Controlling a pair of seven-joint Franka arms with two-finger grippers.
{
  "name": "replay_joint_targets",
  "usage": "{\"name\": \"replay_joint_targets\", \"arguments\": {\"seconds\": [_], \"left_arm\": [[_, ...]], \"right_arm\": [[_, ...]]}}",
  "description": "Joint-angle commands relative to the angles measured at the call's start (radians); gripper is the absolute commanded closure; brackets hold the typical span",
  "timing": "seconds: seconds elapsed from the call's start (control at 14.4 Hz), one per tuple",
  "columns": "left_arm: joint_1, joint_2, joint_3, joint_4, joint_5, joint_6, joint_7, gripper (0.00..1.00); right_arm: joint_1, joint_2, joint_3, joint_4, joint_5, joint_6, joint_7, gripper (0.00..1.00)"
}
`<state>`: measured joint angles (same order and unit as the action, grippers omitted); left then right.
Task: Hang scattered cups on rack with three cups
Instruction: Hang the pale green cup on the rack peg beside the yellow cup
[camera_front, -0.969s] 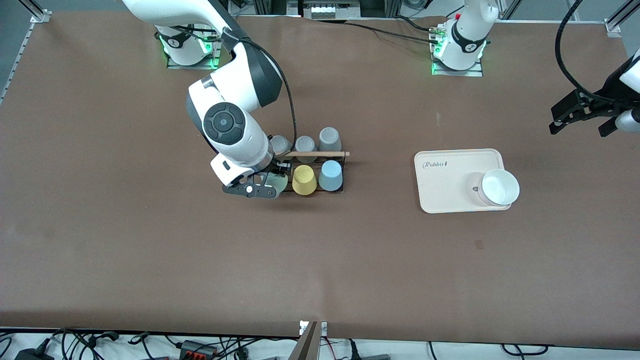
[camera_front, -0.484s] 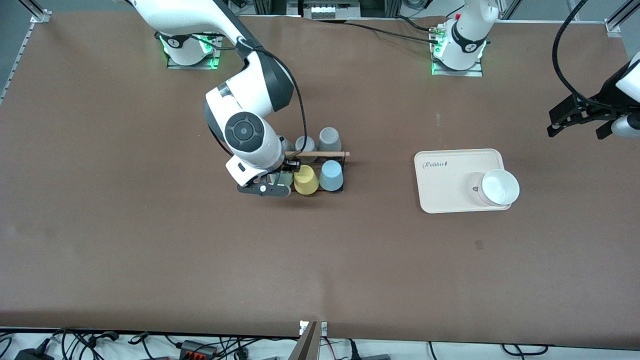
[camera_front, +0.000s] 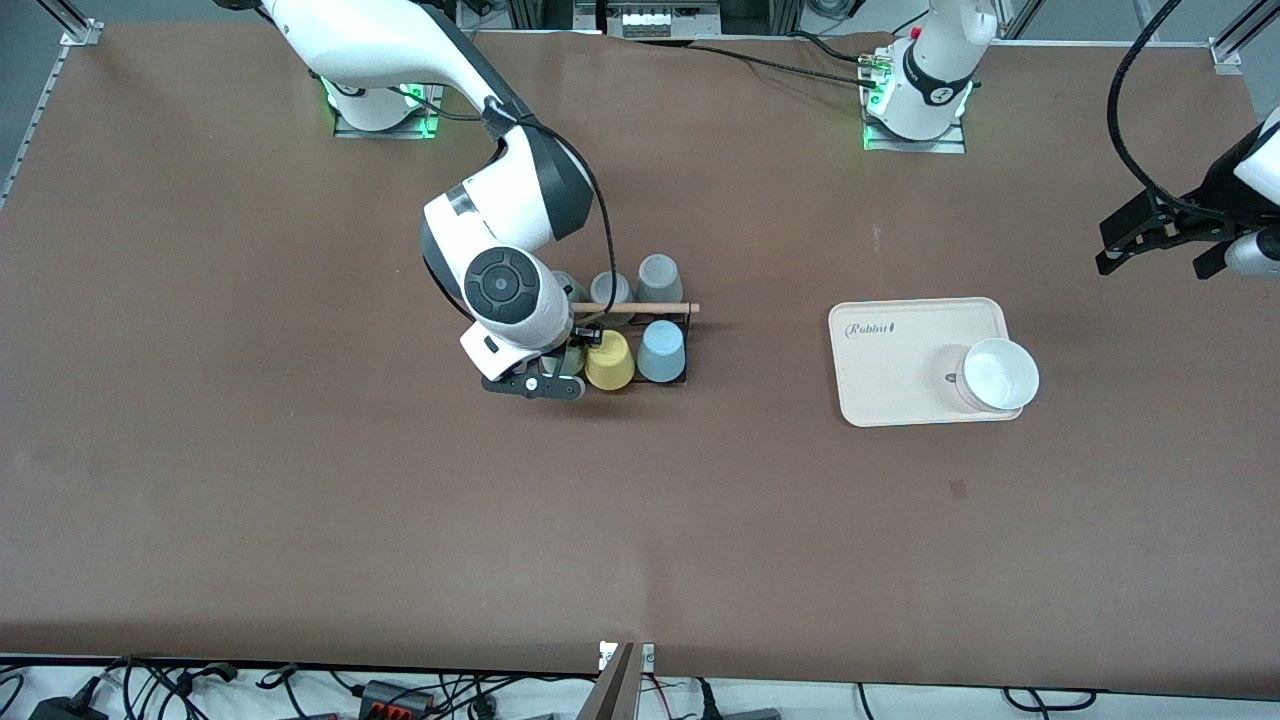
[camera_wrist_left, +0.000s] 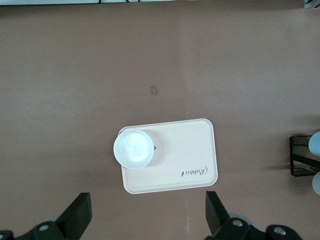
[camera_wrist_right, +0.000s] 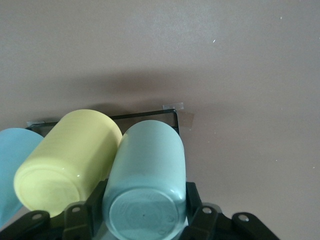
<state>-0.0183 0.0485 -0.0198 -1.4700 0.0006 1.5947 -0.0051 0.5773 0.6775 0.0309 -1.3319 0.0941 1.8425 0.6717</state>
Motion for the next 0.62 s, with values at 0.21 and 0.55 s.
{"name": "replay_joint_targets", "arguments": {"seconds": [0.21,0.55], "left_arm": [[-0.005,0.007,0.001,0.03,-0.011,-0.021,-0.01,0.0],[0.004,0.01,0.003,0.027,-0.013,-0.022,-0.01,0.0]], "right_arm": [[0.006,0.016,-0.008,0.036,0.01,-0.043,0.023,0.0],[-0.02,-0.003,-0.023,0.158,0.007,-0.184,0.02,0.0]]}}
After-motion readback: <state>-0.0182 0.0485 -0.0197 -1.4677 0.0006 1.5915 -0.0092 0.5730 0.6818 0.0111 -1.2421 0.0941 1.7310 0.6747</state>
